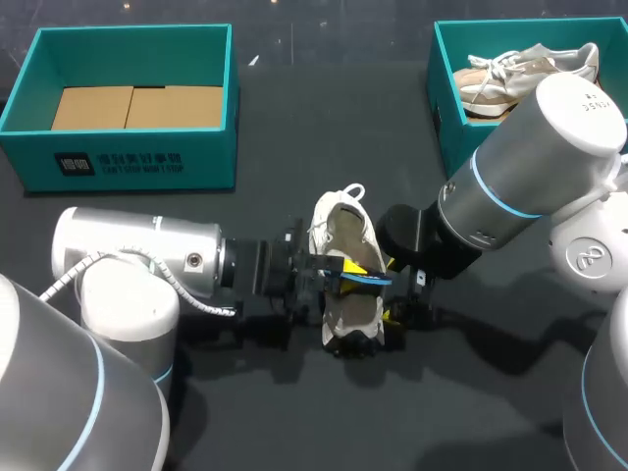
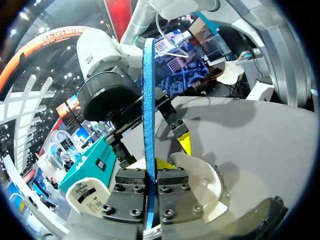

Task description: Take the shoe out of the shoebox, open the shoe tongue, remove and reinsert the insole, then place the shoe into the shoebox

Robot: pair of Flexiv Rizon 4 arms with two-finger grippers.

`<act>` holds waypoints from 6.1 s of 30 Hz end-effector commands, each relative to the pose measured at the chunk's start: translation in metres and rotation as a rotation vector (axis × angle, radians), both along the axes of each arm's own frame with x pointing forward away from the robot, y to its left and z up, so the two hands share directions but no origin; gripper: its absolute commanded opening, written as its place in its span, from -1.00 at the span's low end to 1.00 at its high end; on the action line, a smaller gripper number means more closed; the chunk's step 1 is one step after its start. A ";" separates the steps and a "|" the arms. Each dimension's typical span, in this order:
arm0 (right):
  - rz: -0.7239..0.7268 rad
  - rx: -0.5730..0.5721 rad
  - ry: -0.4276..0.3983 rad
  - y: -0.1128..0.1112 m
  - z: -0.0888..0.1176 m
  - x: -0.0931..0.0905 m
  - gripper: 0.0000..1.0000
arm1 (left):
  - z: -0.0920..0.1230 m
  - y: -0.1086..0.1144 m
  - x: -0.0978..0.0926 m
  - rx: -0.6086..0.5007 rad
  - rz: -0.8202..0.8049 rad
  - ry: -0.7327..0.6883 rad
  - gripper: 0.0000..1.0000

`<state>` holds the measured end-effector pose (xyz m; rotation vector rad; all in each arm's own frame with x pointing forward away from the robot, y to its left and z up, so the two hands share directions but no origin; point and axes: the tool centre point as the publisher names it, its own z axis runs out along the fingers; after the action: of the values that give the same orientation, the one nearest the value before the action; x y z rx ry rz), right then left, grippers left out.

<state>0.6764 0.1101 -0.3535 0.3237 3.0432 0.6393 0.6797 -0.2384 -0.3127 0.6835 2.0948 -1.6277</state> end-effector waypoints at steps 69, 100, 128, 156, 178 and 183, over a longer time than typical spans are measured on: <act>-0.001 0.001 -0.002 0.000 0.000 -0.001 1.00 | -0.023 0.005 0.023 0.056 0.069 -0.038 -0.34; -0.001 0.001 -0.002 0.000 0.000 -0.001 1.00 | -0.037 -0.003 0.022 0.138 0.044 -0.166 -1.00; -0.001 0.001 -0.002 0.000 0.000 -0.001 1.00 | -0.017 -0.003 -0.004 0.148 -0.072 -0.081 -1.00; -0.004 0.002 0.009 -0.026 0.008 -0.001 1.00 | -0.007 0.013 -0.002 0.239 -0.137 -0.011 -0.11; -0.070 -0.034 0.059 -0.117 0.030 -0.006 1.00 | 0.018 0.071 0.003 0.396 -0.266 0.009 -0.07; -0.059 -0.030 0.065 -0.126 0.031 -0.007 1.00 | 0.030 0.090 0.005 0.436 -0.310 0.010 -0.07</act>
<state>0.6764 -0.0072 -0.3288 0.4452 3.0959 0.5713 0.6822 -0.1687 -0.3013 1.1524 2.4453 -1.3368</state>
